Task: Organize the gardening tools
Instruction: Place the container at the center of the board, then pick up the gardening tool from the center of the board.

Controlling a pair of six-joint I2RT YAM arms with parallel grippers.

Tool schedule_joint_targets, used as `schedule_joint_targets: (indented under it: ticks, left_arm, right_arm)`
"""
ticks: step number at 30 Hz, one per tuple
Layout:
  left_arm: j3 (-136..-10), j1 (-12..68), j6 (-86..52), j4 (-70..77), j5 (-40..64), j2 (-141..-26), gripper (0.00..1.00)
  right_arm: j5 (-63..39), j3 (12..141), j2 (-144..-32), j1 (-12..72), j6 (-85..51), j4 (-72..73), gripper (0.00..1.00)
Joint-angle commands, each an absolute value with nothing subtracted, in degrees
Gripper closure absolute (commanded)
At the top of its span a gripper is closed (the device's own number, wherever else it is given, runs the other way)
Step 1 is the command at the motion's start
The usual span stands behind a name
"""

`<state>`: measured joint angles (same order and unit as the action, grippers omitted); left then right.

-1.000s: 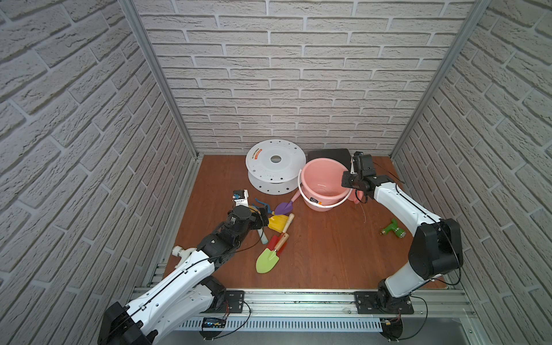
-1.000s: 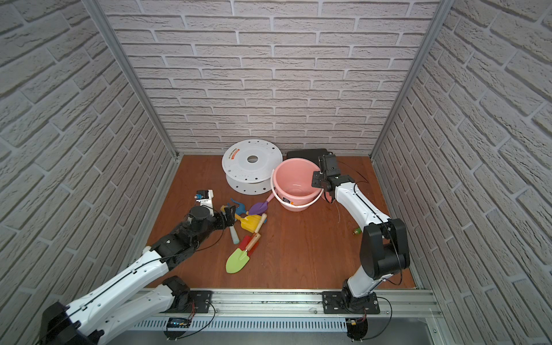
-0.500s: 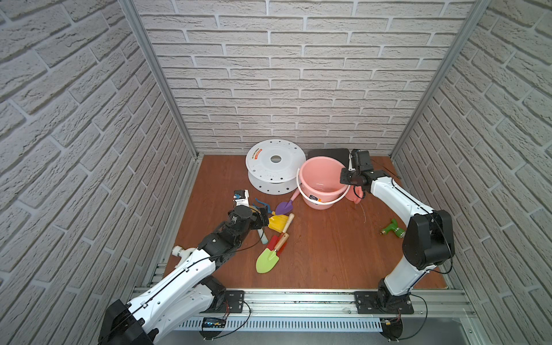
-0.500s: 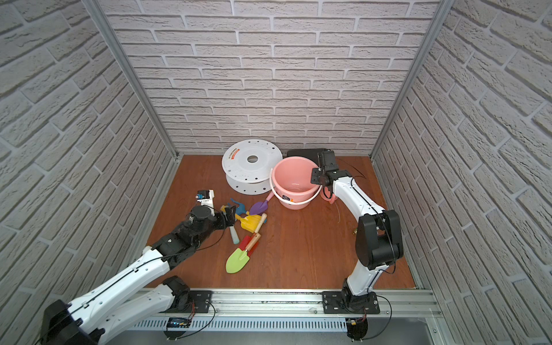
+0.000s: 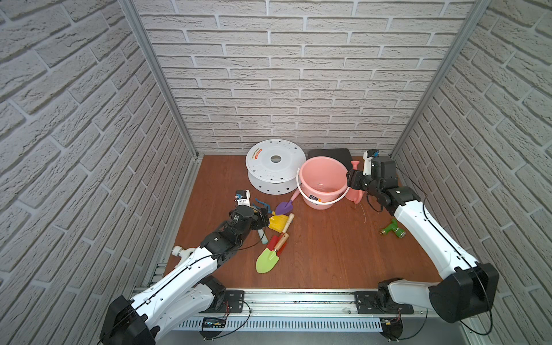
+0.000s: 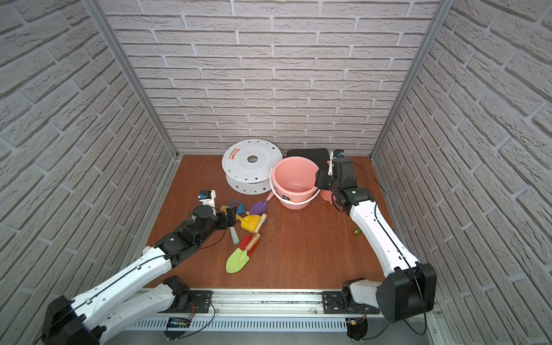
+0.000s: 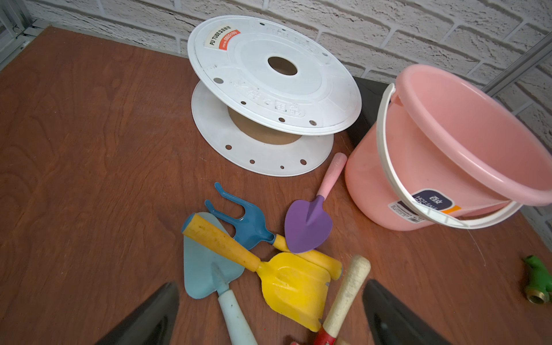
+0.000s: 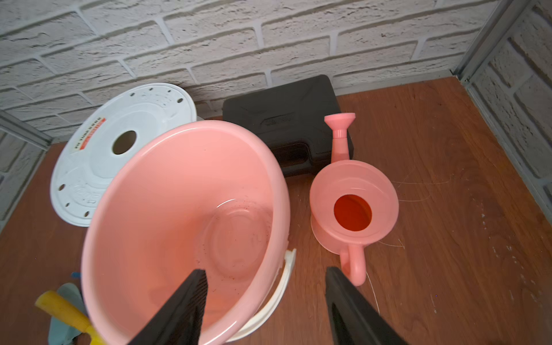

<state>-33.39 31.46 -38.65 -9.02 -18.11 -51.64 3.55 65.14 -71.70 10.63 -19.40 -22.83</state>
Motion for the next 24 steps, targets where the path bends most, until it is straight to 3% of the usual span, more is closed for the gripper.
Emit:
schedule_joint_targets:
  ticks: [1,3,9,10,11,18,24]
  left_arm:
    - [-34.04,31.74,-37.71,-7.77,-18.75,-53.06,0.02]
    - [-34.63,31.76,-37.32,-7.77,-17.58,-54.11,0.02]
    - [-35.27,32.29,-36.6,-8.41,-16.2,-57.13,0.02]
    - [-35.3,32.74,-36.3,-8.65,-16.3,-57.39,0.02]
    - [-35.48,33.38,-36.05,-8.93,-16.62,-57.65,0.02]
    - [-40.26,39.63,-36.18,-17.92,-22.36,-58.93,0.02]
    - [-42.58,41.36,-46.67,-28.39,-25.22,-58.71,0.03]
  right_arm:
    - [2.13,60.69,-68.49,11.95,-21.21,-22.28,0.33]
    - [1.29,57.55,-65.93,12.27,-21.66,-22.15,0.2]
    - [-0.82,48.66,-60.86,14.68,-22.67,-20.11,0.14]
    - [-0.79,47.57,-60.36,15.56,-22.82,-19.73,0.02]
    - [-0.77,46.75,-60.06,16.9,-22.83,-19.18,0.0]
    - [1.17,42.99,-61.11,25.29,-23.42,-13.34,0.0]
    - [5.31,43.81,-62.51,31.69,-22.02,-14.12,0.0]
